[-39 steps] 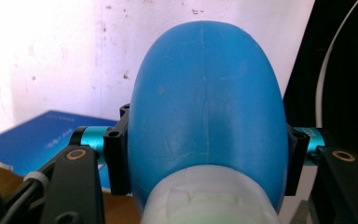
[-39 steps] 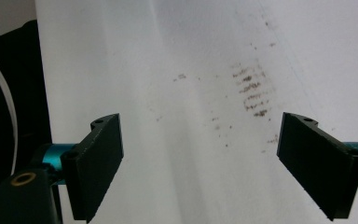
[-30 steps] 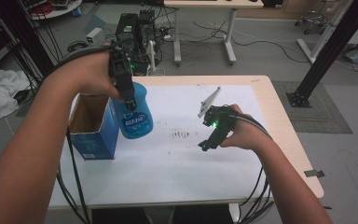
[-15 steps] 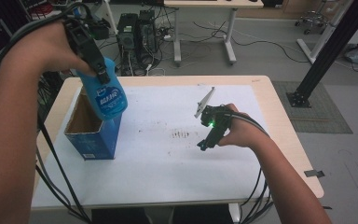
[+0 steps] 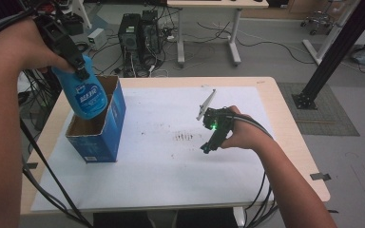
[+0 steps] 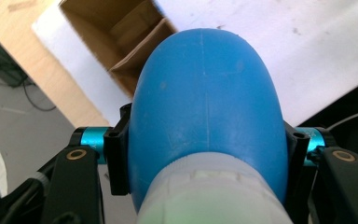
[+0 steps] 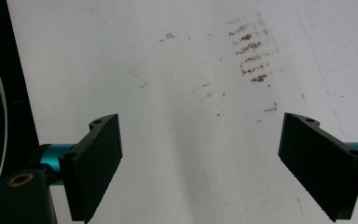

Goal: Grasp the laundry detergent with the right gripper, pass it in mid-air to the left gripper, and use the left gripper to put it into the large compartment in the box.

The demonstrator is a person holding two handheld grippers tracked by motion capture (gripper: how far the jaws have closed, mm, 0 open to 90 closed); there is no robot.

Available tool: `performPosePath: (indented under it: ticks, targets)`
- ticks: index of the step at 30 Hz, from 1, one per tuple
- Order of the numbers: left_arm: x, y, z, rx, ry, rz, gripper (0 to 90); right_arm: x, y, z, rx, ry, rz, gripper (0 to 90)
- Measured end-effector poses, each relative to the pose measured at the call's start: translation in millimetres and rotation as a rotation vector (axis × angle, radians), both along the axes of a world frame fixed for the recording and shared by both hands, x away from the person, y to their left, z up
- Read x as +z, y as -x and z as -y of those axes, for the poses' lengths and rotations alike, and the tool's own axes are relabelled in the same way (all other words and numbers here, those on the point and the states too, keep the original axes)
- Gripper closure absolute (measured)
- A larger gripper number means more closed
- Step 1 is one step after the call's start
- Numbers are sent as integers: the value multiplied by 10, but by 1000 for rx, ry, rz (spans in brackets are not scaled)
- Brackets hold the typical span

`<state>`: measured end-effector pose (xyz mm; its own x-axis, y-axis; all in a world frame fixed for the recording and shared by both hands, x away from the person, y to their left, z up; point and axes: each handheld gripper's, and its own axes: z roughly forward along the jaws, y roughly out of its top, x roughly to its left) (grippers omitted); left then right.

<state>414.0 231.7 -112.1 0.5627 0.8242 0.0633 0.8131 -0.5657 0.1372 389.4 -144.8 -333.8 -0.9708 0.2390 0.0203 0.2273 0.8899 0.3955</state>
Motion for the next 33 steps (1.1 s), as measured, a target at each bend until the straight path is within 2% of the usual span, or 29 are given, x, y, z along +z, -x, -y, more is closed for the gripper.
performPosePath:
  ticks: [6, 7, 9, 10, 12, 13, 14, 15, 16, 18, 22, 23, 28, 29, 33]
  targets:
    - [-152, -41, -65, 1, -3, -3, 381, -23, -6, -35, 6, 8, -4, 127]
    - [-268, -63, -87, 6, 7, -6, 381, -25, -5, -36, 6, 10, -2, 127]
    - [-361, -87, -97, 2, 5, -16, 381, -46, -13, -44, 6, 12, -4, 127]
    - [-361, -87, -97, 2, 5, -16, 381, -46, -13, -44, 6, 12, -4, 127]
    - [-480, -115, -98, 1, 0, -26, 381, -58, -18, -51, 5, 14, -8, 127]
    - [-480, -115, -98, 1, 0, -26, 381, -58, -18, -51, 5, 14, -8, 127]
    - [-567, -127, -101, 4, -3, -31, 381, -59, -17, -56, 1, 18, -10, 127]
    - [-567, -127, -101, 4, -3, -31, 381, -59, -17, -56, 1, 18, -10, 127]
    - [-711, -145, -118, 10, 0, -34, 381, -62, -17, -66, 7, 15, -5, 128]
    - [-815, -153, -128, 16, 5, -33, 381, -61, -17, -64, 6, 14, -1, 127]
    - [-921, -165, -141, 11, -1, -41, 381, -60, -16, -59, 4, 14, -6, 128]
    - [-1057, -178, -149, 8, -7, -49, 381, -63, -16, -60, 4, 14, -2, 127]
    - [-1306, -201, -156, -5, -22, -68, 381, -68, -7, -72, 4, 16, -5, 127]
    - [-1306, -201, -156, -5, -22, -68, 381, -68, -7, -72, 4, 16, -5, 127]
    - [-1476, -209, -162, -7, -21, -83, 381, -92, -11, -81, 9, 16, -6, 128]
